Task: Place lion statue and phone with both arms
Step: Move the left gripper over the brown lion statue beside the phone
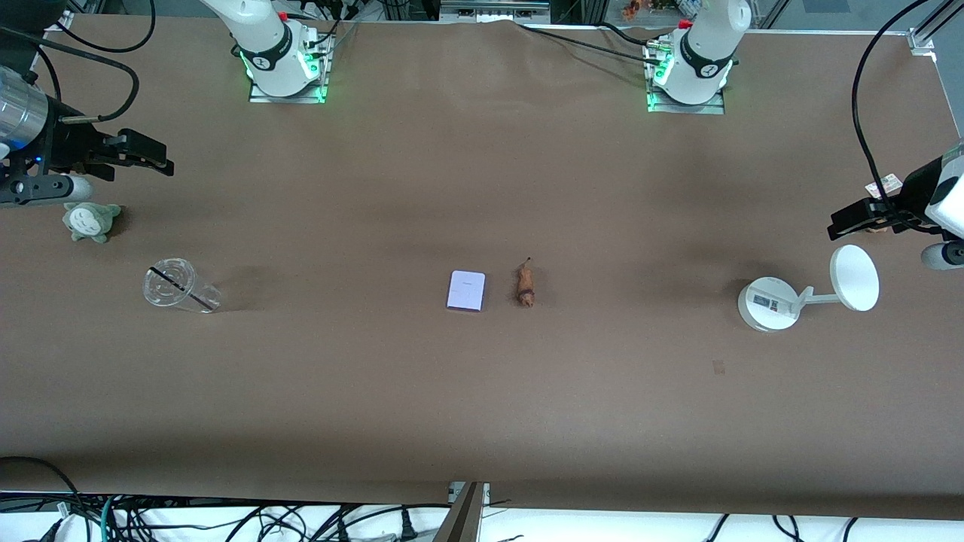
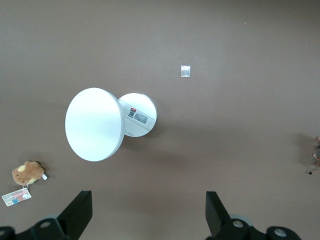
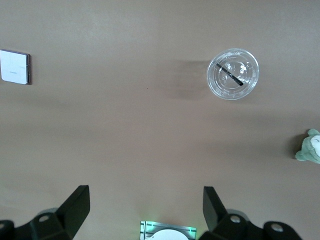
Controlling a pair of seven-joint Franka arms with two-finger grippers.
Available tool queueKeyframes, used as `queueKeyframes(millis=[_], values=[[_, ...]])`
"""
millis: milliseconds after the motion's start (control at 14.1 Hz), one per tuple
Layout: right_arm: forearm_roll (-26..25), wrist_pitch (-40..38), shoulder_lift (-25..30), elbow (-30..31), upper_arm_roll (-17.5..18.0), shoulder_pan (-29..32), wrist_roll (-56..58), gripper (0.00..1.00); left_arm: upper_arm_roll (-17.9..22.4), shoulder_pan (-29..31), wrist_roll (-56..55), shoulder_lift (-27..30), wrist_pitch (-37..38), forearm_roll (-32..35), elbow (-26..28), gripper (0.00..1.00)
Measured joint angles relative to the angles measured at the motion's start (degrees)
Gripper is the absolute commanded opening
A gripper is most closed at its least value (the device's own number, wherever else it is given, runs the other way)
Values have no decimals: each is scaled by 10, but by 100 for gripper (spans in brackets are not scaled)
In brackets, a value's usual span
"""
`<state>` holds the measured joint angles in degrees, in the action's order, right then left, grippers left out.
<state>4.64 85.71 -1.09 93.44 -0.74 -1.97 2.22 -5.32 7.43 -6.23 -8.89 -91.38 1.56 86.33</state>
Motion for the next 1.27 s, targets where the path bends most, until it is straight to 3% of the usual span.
queueKeyframes(millis=[637, 1062, 1274], values=[[0, 0, -1, 0, 0, 0, 0, 100, -9, -9, 0, -5, 1, -4, 0, 100], [0, 0, -1, 0, 1, 0, 0, 100, -17, -88, -30, -50, -8, -43, 0, 100], [0, 0, -1, 0, 2, 0, 0, 100, -18, -143, -78, -106, -86, -52, 0, 100]])
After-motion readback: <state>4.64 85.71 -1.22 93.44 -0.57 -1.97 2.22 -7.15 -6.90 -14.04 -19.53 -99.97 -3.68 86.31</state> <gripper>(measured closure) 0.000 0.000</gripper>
